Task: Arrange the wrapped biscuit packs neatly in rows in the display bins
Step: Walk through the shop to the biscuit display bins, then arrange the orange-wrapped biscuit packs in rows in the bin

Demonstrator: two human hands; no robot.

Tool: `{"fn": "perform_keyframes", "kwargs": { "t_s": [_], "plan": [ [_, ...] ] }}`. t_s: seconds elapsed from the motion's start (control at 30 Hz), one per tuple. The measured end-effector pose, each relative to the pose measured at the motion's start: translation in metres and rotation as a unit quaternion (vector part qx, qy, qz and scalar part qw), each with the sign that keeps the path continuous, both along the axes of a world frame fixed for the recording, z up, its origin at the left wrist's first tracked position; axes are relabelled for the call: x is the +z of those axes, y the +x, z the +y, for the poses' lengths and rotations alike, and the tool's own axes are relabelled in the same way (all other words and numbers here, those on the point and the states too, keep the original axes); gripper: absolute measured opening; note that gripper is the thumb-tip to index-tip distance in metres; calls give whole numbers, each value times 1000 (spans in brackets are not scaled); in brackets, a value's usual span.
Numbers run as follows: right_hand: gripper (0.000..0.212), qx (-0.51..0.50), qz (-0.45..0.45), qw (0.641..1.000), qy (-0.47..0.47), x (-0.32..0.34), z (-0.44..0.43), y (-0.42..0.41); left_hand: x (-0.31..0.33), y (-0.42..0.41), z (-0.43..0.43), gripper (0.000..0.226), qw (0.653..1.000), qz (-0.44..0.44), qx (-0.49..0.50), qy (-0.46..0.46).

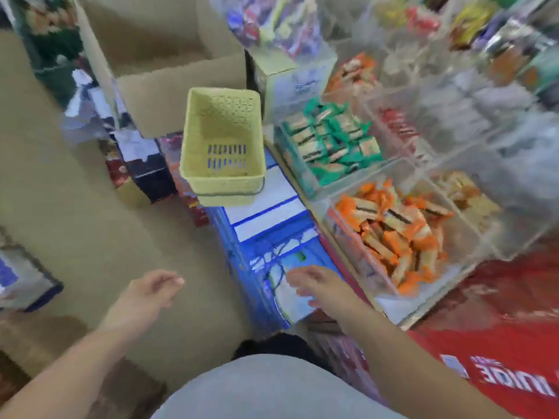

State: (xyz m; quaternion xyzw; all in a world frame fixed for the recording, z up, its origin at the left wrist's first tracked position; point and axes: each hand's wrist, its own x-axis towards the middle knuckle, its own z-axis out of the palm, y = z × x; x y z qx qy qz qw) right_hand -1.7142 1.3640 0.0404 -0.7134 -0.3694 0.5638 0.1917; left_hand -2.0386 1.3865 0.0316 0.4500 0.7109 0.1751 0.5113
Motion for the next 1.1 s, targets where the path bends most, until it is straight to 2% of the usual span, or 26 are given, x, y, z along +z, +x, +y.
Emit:
{"fn": "perform_keyframes", "kwargs": {
  "t_s": [0.23, 0.33, 0.47, 0.53, 0.6, 0.7, 0.8, 0.87, 0.97, 1.1],
  "plan": [
    [17, -162, -72, 984, 21, -9, 37, 73, -2, 110, 148, 4, 976, -33, -215, -4],
    [10, -226, -109, 967, 38, -5, 45, 87, 0, 154, 190, 8, 943, -13, -326, 58],
    [12, -321, -222, 920, 48, -1, 51, 94, -2, 219, 245, 29, 835, 0, -529, 155],
    [20, -382, -250, 889, 20, 2, 50, 91, -5, 250, 264, 41, 783, -8, -597, 176],
    [28, -392, -267, 880, -13, 2, 46, 88, -5, 276, 269, 42, 735, -25, -645, 209],
    [41, -307, -285, 903, -91, -2, 37, 87, -9, 306, 266, 38, 659, -41, -697, 280],
    [49, -240, -302, 915, -118, -10, 27, 86, -22, 322, 255, 50, 565, 16, -770, 297],
    [56, -188, -340, 912, -131, -14, 20, 85, -33, 323, 244, 53, 529, 62, -791, 301],
    [54, -111, -407, 898, -122, -20, 9, 91, -46, 320, 227, 42, 549, 60, -775, 308],
    [36, -107, -369, 921, -64, -24, -2, 114, -53, 321, 217, 26, 616, 48, -721, 312]
  ]
}}
